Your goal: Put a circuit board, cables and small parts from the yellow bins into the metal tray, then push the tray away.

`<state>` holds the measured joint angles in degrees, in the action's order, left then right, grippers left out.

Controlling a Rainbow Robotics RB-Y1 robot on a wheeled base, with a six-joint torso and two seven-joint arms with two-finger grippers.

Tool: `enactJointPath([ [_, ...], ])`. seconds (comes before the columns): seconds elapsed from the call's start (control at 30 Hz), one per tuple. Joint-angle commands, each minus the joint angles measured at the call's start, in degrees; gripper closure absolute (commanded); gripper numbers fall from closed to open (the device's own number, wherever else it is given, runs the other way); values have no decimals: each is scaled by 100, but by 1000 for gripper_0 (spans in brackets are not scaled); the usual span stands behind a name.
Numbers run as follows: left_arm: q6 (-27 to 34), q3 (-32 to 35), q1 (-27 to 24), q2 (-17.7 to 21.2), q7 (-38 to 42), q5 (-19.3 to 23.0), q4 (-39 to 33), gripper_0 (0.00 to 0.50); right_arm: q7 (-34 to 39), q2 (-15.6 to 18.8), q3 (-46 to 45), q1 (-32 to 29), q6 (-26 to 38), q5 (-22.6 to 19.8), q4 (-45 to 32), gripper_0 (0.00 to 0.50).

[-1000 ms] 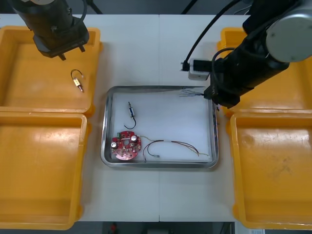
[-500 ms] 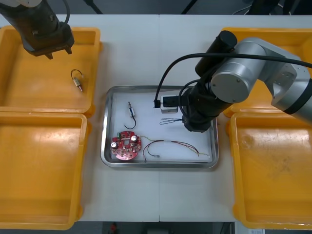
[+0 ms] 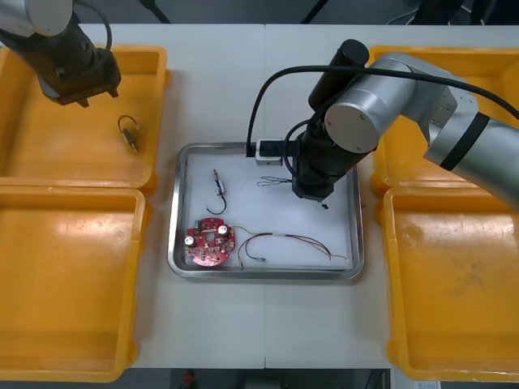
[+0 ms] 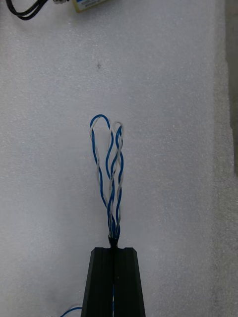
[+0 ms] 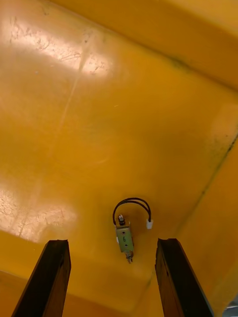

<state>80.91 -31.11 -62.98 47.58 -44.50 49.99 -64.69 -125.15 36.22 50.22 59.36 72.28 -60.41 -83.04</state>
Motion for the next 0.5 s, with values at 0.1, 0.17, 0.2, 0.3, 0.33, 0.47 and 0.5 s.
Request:
enactJointPath([
  [0.1, -233, 175, 286, 199, -595, 2, -70, 0, 263, -177, 111, 261, -57, 20, 209, 346],
  [0.17, -330, 166, 366, 190, -621, 2, -105, 0, 289, -177, 111, 261, 22, -15, 244, 119],
  [0.2, -356, 166, 383, 190, -630, 2, -105, 0, 289, -168, 111, 261, 40, -24, 244, 83],
  [0.3, -479, 166, 471, 129, -639, 2, -105, 0, 289, -159, 111, 269, 93, -59, 235, 0],
  [0.33, -532, 166, 506, 102, -630, -7, -105, 0, 298, -133, 111, 278, 102, -68, 200, 0],
  [0.47, -673, 166, 594, 23, -595, -16, -105, 0, 316, 17, 102, 393, 163, -112, -37, 0],
  [0.5, -690, 175, 612, 6, -586, -24, -105, 0, 316, 34, 93, 410, 181, -129, -90, 0],
])
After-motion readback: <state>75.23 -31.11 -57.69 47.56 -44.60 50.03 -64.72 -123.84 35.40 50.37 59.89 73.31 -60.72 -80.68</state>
